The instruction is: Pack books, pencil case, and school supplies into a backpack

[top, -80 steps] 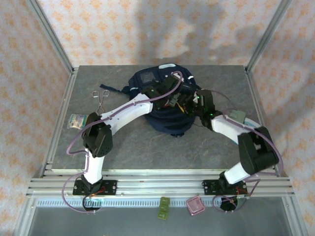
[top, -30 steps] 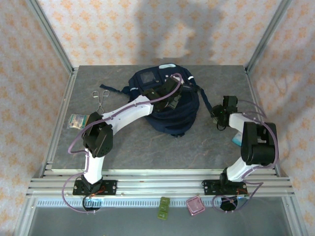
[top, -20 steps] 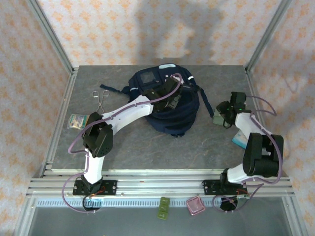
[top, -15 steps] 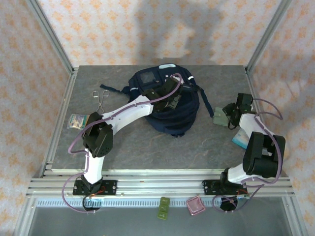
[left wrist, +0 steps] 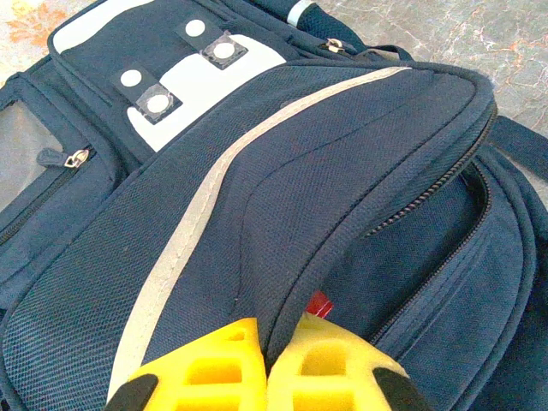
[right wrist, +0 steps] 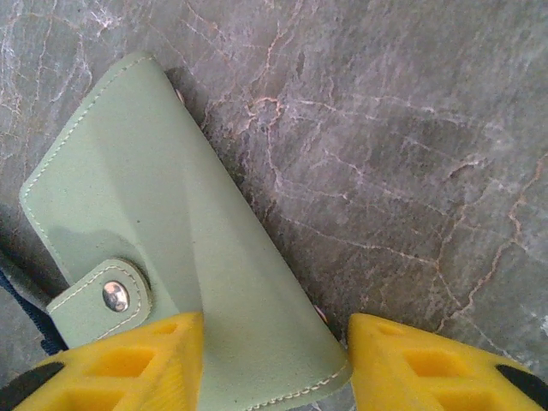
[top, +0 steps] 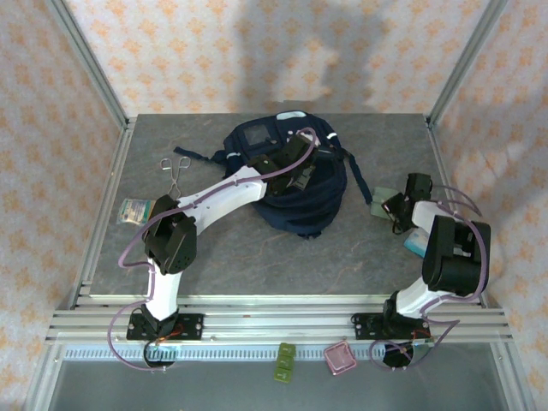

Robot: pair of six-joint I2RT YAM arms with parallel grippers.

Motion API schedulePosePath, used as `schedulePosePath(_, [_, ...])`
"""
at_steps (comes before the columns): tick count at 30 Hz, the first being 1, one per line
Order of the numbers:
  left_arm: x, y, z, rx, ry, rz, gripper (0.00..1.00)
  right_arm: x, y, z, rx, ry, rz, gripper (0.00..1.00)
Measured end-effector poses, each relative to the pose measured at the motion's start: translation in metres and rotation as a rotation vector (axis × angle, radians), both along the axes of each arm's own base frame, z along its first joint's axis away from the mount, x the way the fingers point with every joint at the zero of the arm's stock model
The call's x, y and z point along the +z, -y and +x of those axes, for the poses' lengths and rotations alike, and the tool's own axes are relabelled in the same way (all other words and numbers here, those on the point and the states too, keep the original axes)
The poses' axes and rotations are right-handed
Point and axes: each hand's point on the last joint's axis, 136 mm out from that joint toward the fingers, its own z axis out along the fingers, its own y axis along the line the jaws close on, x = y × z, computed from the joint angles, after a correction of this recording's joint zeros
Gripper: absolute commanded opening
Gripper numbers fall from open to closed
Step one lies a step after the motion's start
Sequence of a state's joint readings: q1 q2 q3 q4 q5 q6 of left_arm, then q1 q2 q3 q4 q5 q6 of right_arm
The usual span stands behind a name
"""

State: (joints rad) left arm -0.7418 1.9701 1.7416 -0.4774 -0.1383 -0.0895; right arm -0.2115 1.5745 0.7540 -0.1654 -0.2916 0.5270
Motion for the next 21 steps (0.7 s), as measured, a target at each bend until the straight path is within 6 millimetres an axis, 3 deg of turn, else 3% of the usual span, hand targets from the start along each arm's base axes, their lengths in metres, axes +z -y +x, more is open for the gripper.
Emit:
schedulePosePath(3, [0.0, 0.0, 0.0, 0.0, 0.001, -0.001, 0.0, -0.003, 0.002, -0.003, -0.005, -0.005, -0.005, 0.19])
schedulePosePath(6, [0.0, 0.0, 0.0, 0.0, 0.001, -0.001, 0.0, -0.002, 0.002, -0.003, -0.006, -0.001, -0.005, 0.09])
schedulePosePath(11, [0.0, 0.0, 0.0, 0.0, 0.001, -0.001, 0.0, 0.008, -0.014, 0.0, 0.033, 0.06, 0.042, 0.0])
schedulePosePath(14, [0.0, 0.0, 0.0, 0.0, 0.002, 0.0, 0.0, 0.029, -0.019, 0.0, 0.046, 0.119, 0.052, 0.0])
schedulePosePath(21, [0.0, 0.0, 0.001, 0.002, 0.003, 0.001, 0.0, 0.109, -0.024, -0.003, 0.066, 0.336, 0.027, 0.0])
